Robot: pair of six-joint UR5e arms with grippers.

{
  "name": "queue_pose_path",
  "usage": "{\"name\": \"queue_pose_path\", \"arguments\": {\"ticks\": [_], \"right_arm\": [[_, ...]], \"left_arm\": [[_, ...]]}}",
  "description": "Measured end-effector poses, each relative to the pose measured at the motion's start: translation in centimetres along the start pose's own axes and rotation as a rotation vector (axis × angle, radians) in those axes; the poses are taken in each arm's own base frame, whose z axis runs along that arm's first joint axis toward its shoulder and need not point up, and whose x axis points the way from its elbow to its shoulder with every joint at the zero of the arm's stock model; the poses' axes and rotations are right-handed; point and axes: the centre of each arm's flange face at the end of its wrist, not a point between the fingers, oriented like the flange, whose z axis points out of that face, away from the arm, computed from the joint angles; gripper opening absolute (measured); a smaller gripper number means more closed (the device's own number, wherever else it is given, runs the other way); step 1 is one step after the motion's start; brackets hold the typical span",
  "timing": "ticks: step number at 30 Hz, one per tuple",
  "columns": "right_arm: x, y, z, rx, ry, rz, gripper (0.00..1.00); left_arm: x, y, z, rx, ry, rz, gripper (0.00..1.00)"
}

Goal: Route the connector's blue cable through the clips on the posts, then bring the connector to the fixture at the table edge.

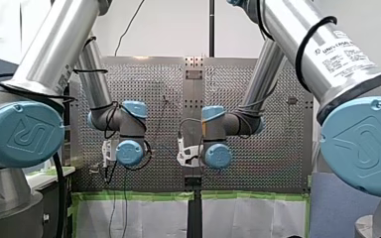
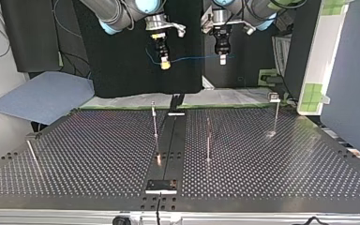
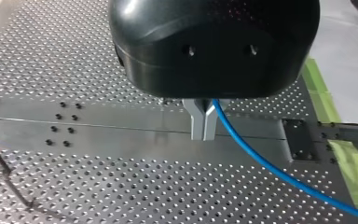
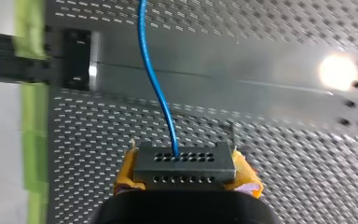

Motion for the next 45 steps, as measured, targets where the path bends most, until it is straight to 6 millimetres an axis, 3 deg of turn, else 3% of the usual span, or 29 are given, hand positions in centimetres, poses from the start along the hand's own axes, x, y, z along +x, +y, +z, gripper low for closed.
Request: {"name": "queue_pose_path", "arguments": {"ticks": [21, 33, 40, 45], "right_arm": [[10.0, 1.4, 1.2, 0.009, 0.129, 0.139, 0.00], [16.0, 3.7, 1.6, -0.016, 0.215, 0.171, 0.00], [18.0, 5.1, 3.3, -0.027, 0.251, 0.175, 0.00], [17.8, 6.2, 4.7, -0.031, 0.246, 0.170, 0.00]], "left_arm": [[-6.5, 0.1, 0.9, -0.045, -0.056, -0.081, 0.02], [-12.2, 0.1, 2.8, -0.083, -0.121, -0.121, 0.02], [-15.5, -0.2, 4.9, -0.093, -0.179, -0.148, 0.02], [-15.9, -0.1, 7.0, -0.094, -0.195, -0.159, 0.02]]}}
